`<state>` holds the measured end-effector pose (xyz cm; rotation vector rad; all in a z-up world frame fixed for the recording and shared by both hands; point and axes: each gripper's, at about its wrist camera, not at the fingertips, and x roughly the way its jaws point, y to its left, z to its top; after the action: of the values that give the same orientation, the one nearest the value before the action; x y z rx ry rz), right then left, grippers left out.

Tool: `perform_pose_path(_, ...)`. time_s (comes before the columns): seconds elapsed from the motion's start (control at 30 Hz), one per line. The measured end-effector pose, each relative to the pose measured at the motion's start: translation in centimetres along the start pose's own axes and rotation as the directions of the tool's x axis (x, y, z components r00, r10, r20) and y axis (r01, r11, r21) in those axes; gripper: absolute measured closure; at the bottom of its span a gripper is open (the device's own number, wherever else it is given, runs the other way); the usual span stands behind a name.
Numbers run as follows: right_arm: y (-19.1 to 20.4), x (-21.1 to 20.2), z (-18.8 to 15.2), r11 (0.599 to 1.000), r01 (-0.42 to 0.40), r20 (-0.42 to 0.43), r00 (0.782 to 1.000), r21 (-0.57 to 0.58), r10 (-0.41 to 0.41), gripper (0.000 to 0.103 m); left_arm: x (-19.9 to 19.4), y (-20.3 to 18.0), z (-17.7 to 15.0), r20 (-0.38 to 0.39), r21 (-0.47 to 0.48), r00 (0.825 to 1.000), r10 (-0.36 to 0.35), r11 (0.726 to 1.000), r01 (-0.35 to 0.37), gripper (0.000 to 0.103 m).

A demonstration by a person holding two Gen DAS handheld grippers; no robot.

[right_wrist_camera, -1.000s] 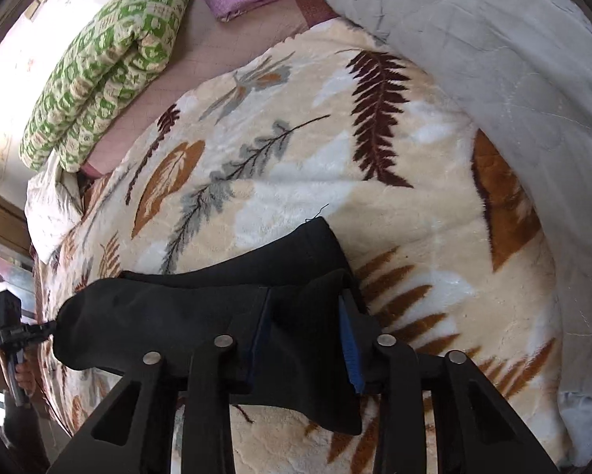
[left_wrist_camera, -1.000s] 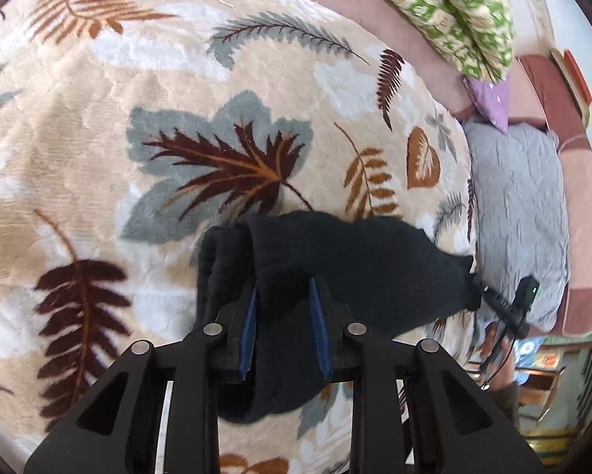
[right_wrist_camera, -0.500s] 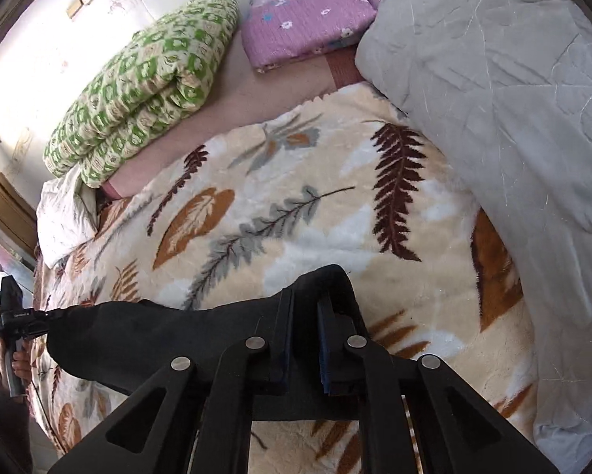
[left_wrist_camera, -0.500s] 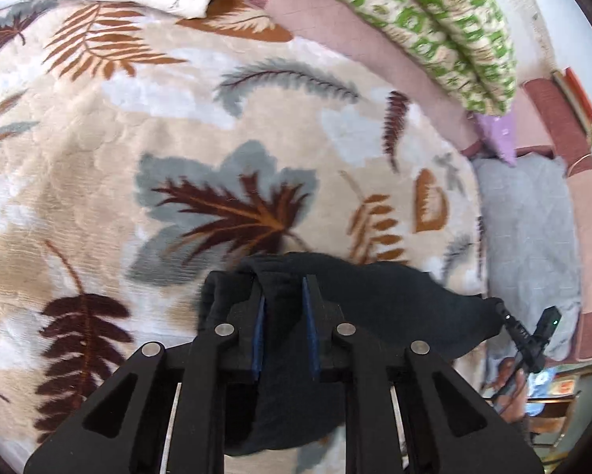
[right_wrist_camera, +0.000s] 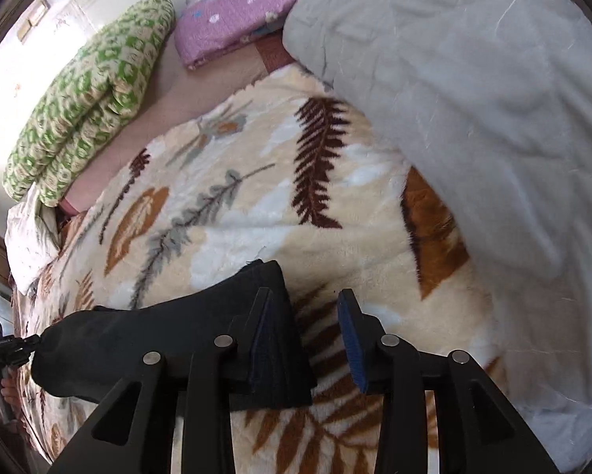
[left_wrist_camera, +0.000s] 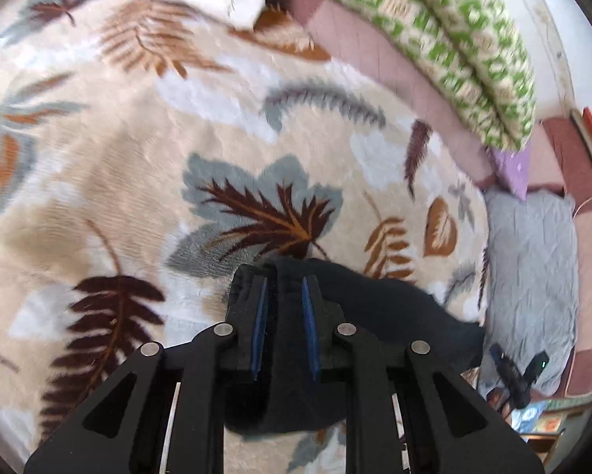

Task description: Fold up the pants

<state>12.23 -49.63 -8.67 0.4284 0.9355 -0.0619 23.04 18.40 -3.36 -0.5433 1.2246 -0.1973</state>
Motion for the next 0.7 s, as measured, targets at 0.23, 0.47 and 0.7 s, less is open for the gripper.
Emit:
perform_pose_path(0.23, 1.4, -3.5, -1.5, 0.995, -0.103, -0.033, 0.994, 0.001, 0.103, 0.061, -1.9, -5.5, -4.8, -0.012, 0.036, 0.999, -0.043, 0.998, 0.044, 0.063)
perform_pose_path(0.47, 4.0, -4.0, -3.8, 0.977, -0.215, -0.098, 0.972, -0.017, 0.212, 0.061, 1.2, -11.3, -9.5, -0.106, 0.139, 0.992, -0.075, 0.986, 0.089, 0.063)
perform_pose_path(0.7, 15.0, -0.1, -1.3, 0.905, -0.357, -0.199, 0.928, -0.23, 0.315, 0.057, -0.6, -9.7, -5.6, -0.091, 0.167, 0.995, -0.037, 0.985, 0.051, 0.063)
